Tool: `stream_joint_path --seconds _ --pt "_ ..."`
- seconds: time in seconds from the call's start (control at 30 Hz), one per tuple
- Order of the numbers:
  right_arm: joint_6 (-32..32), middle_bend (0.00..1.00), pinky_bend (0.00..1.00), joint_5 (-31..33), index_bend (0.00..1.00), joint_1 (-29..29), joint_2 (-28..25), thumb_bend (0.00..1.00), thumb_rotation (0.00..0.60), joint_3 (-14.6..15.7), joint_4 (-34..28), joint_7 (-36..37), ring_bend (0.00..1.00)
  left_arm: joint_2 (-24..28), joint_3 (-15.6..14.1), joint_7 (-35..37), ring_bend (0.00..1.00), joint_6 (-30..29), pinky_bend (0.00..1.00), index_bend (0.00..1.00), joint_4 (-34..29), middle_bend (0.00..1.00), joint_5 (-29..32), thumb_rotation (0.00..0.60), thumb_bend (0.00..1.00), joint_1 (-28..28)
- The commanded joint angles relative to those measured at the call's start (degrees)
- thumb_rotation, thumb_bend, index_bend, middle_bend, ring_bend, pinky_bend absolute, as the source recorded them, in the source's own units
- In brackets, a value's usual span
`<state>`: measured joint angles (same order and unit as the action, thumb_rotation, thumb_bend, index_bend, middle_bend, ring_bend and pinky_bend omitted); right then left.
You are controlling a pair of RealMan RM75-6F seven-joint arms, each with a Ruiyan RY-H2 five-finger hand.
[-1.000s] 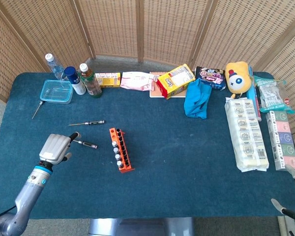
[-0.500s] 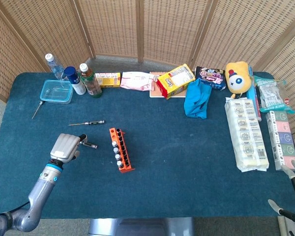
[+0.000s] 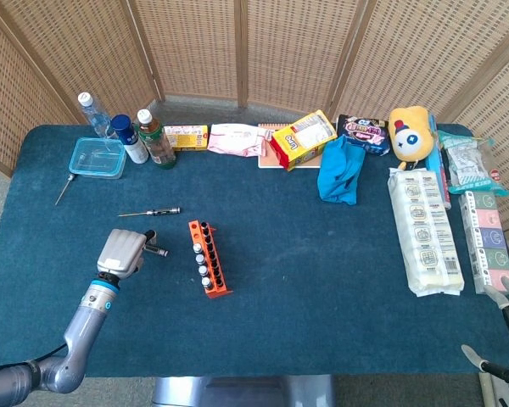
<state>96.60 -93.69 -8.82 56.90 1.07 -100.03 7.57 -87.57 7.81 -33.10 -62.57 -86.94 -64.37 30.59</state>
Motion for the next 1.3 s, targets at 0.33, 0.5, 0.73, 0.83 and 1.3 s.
stream_joint_path --seconds 0.33,0.5,0.73,0.83,1.3 --pt "-0.13 0.05 0.00 -0.09 0.15 0.10 -0.36 0.00 0.600 0.17 0.12 1.26 0.00 -3.23 -0.16 -2.29 1.00 0.13 1.00 0.42 3.29 1.00 2.31 0.600 0.33 1.36" --pt "-0.52 0.05 0.00 -0.03 0.15 0.26 -0.41 0.00 0.600 0.28 0.20 1.65 0.00 -5.21 -0.09 -2.52 1.00 0.40 1.00 0.42 5.06 1.00 2.72 0.600 0.33 2.14" --pt "-0.92 0.05 0.00 0.36 0.15 0.46 -0.51 0.00 0.600 0.23 0.40 2.31 0.00 -7.04 0.13 -3.44 1.00 0.27 1.00 0.42 6.57 1.00 3.42 0.600 0.35 3.00" --pt "-1.26 0.05 0.00 0.56 0.15 0.59 -0.57 0.00 0.600 0.26 0.45 2.72 0.00 -7.79 0.10 -3.70 1.00 0.35 1.00 0.42 7.26 1.00 3.85 0.600 0.35 3.26" --pt "-1.33 0.05 0.00 0.69 0.15 0.70 -0.96 0.00 0.600 0.31 0.81 4.46 0.00 -9.57 -0.43 -5.94 1.00 -0.48 1.00 0.42 8.16 1.00 5.34 0.600 0.36 3.72"
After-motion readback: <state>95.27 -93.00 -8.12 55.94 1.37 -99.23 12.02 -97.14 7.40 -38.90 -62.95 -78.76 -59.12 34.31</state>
